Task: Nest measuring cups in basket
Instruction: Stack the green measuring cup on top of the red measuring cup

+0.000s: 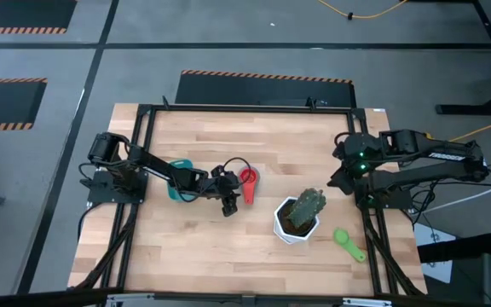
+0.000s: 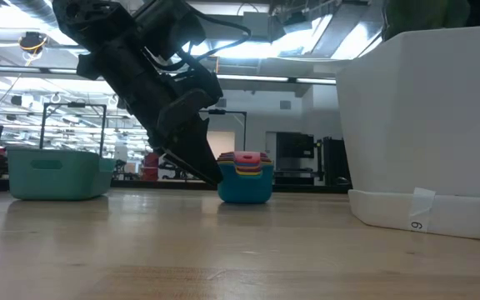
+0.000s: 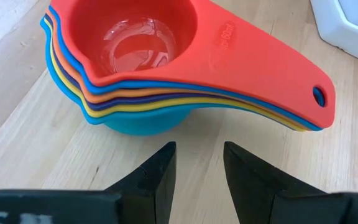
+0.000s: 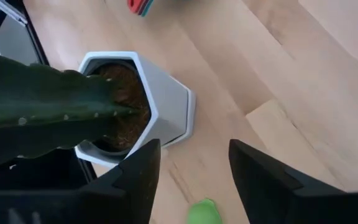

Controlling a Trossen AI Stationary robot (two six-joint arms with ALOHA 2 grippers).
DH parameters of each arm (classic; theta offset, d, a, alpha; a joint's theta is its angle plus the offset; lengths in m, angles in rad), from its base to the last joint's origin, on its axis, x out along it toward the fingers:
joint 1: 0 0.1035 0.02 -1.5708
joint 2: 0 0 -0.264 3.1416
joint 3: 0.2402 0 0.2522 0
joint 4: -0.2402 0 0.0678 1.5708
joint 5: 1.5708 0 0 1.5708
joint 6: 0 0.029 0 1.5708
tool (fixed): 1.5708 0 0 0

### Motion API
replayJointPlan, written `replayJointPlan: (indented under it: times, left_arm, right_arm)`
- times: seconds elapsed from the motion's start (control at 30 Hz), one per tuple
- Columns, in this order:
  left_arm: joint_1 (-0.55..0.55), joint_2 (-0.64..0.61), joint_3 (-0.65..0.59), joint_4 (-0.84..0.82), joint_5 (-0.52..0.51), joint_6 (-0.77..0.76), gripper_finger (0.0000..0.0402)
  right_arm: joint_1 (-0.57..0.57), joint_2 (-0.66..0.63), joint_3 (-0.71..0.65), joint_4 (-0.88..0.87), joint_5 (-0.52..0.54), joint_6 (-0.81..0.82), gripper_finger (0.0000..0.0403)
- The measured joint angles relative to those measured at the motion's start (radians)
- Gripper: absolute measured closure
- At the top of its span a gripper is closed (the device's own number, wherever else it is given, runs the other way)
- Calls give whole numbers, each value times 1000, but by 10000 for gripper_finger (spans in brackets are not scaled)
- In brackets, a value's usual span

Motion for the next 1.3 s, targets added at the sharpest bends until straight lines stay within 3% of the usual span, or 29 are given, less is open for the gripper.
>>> replayJointPlan:
  times: [0.63, 0.8, 1.0, 1.3]
  left_arm:
    - [0, 0, 0, 0, 0, 0, 273]
    - [-2, 0, 0, 0, 5, 0, 273]
    - [-2, 0, 0, 0, 6, -1, 273]
    - [-13, 0, 0, 0, 8, 0, 273]
  right_arm:
    - [0, 0, 0, 7, 5, -7, 207]
    - [6, 0, 0, -46, -71, 8, 207]
    - [117, 0, 0, -66, -46, 81, 207]
    - [386, 6, 0, -90, 12, 244, 207]
